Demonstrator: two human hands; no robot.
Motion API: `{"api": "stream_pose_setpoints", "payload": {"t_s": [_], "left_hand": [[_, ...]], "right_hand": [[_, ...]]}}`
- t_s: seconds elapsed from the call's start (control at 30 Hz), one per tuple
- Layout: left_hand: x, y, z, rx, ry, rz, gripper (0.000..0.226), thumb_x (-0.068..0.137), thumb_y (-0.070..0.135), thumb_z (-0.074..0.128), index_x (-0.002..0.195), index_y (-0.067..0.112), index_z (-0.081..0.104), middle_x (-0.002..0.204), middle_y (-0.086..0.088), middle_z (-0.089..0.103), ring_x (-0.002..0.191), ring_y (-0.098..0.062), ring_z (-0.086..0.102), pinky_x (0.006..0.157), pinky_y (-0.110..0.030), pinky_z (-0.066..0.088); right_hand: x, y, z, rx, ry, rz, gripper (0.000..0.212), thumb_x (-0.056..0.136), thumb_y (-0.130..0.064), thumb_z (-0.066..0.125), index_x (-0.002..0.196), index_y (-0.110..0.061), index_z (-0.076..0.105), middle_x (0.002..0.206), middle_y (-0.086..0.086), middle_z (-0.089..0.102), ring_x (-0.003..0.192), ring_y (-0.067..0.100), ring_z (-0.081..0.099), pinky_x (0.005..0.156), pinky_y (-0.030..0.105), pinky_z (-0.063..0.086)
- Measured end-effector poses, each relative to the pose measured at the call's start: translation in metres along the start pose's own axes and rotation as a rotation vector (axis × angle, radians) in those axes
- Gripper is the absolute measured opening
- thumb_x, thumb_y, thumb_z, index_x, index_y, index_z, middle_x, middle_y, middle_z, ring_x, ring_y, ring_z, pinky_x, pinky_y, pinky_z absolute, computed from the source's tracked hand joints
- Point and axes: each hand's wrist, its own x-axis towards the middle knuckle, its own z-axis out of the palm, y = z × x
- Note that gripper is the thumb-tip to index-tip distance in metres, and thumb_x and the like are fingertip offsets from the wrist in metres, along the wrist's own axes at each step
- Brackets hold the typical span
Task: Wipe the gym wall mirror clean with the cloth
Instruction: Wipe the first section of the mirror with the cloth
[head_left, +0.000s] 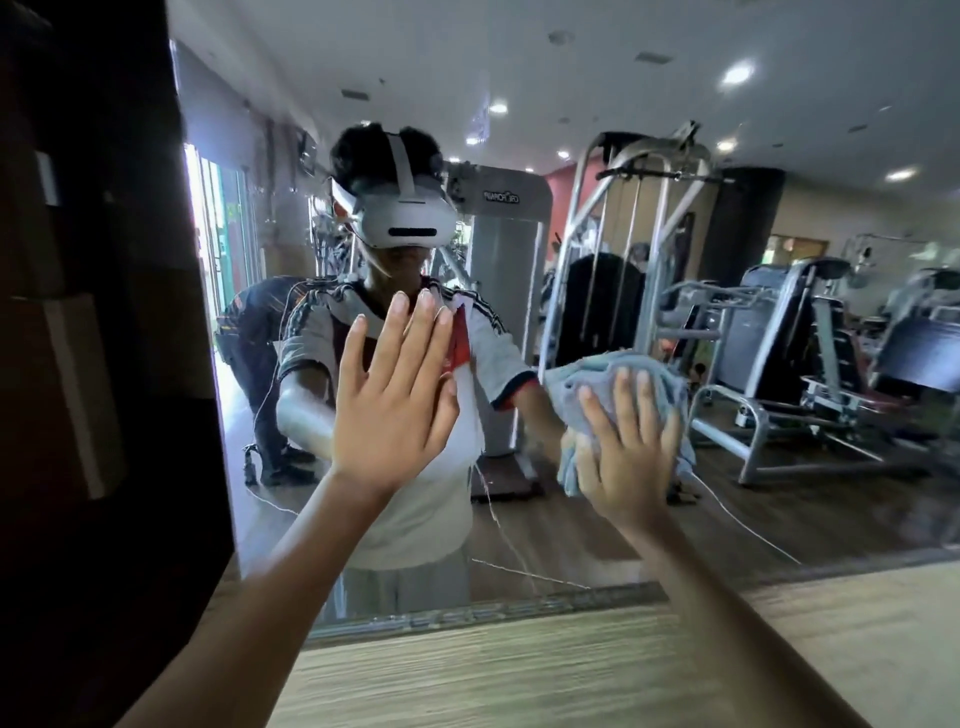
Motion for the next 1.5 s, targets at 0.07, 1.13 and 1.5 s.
{"api": "stream_pose_setpoints", "payload": {"t_s": [0.07, 1.13, 1.5], "left_hand": [[-0.001, 0.002, 0.001, 0.006, -0.003, -0.018, 0.060, 0.100, 0.028, 0.043, 0.155, 0.006, 0.032, 0.161, -0.012, 0.031, 0.150, -0.030, 0.027, 0.121, -0.055, 0.022], [-0.038, 0.016, 0.001, -0.015, -0.020, -0.056, 0.062, 0.095, 0.024, 0.054, 0.152, 0.004, 0.039, 0.158, -0.014, 0.035, 0.148, -0.034, 0.031, 0.122, -0.054, 0.018], [-0.042, 0.020, 0.001, -0.023, -0.045, -0.069, 0.058, 0.097, 0.023, 0.048, 0.151, 0.002, 0.039, 0.157, -0.017, 0.035, 0.148, -0.035, 0.030, 0.117, -0.059, 0.027]], "right_hand": [[0.029, 0.001, 0.000, 0.007, 0.056, 0.287, 0.056, 0.103, -0.036, 0.028, 0.158, -0.028, 0.021, 0.163, 0.012, 0.021, 0.150, 0.032, 0.020, 0.116, 0.059, 0.016], [-0.107, -0.034, 0.018, 0.040, -0.077, -0.153, 0.047, 0.105, -0.046, 0.025, 0.148, -0.032, 0.038, 0.167, 0.002, 0.012, 0.153, 0.023, 0.015, 0.106, 0.051, 0.028], [-0.029, -0.090, 0.013, 0.201, 0.069, 0.374, 0.056, 0.105, -0.039, 0.029, 0.157, -0.021, 0.020, 0.162, 0.015, 0.020, 0.149, 0.035, 0.021, 0.116, 0.059, 0.013]]}}
